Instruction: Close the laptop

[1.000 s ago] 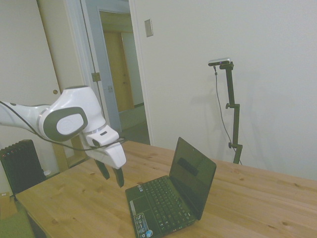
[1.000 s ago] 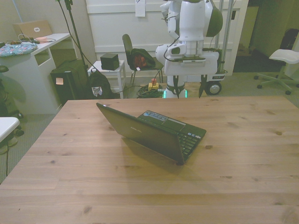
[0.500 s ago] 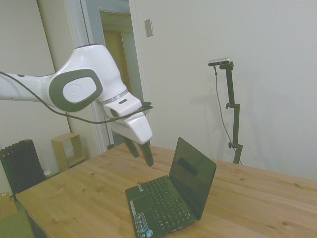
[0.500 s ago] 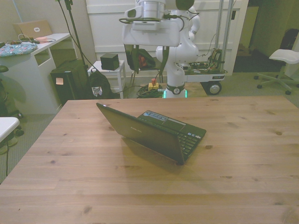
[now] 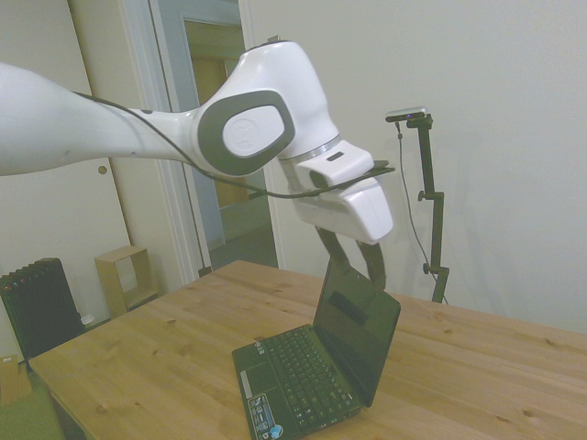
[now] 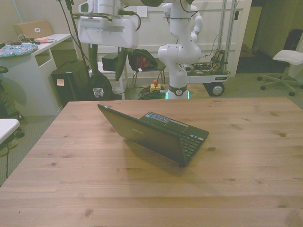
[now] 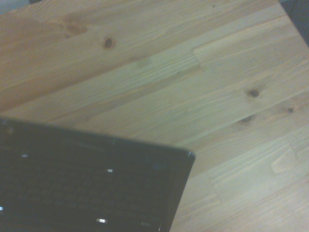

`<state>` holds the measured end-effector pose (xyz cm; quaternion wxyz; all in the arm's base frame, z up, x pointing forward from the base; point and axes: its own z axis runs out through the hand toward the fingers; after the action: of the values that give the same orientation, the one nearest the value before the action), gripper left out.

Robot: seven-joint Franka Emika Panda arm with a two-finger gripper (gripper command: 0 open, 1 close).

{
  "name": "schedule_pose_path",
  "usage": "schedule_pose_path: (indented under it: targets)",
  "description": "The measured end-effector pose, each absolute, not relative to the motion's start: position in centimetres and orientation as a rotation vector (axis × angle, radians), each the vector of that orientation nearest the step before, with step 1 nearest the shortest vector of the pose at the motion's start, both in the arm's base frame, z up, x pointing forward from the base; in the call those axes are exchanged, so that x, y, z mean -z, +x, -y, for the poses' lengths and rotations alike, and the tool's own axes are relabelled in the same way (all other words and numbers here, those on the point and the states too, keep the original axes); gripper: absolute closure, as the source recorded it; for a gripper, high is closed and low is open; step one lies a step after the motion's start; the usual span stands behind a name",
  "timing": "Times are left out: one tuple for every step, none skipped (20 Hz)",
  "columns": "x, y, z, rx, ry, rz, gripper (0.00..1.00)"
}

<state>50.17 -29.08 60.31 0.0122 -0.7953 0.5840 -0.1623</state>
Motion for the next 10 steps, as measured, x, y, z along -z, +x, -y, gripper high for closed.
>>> schedule_pose_path:
  targets:
    - [-60.6,50.9,29.9,0.5,-2.462,-1.837,0.0]
    - [-60.9,51.6,30.7,0.498,-2.448,-1.853,0.0]
    - [-61.1,52.2,31.5,0.494,-2.429,-1.869,0.0]
    - [-61.3,52.8,32.3,0.492,-2.41,-1.888,0.0]
    - [-61.2,53.3,33.2,0.481,-2.389,-1.907,0.0]
    - [-61.1,53.9,34.0,0.467,-2.373,-1.924,0.0]
    - [-60.8,54.5,34.6,0.448,-2.355,-1.934,0.0]
    - [-60.3,55.1,35.0,0.426,-2.343,-1.94,0.0]
    - [-59.7,55.9,35.3,0.403,-2.334,-1.942,0.0]
    - [-59.0,56.8,35.3,0.376,-2.33,-1.941,0.0]
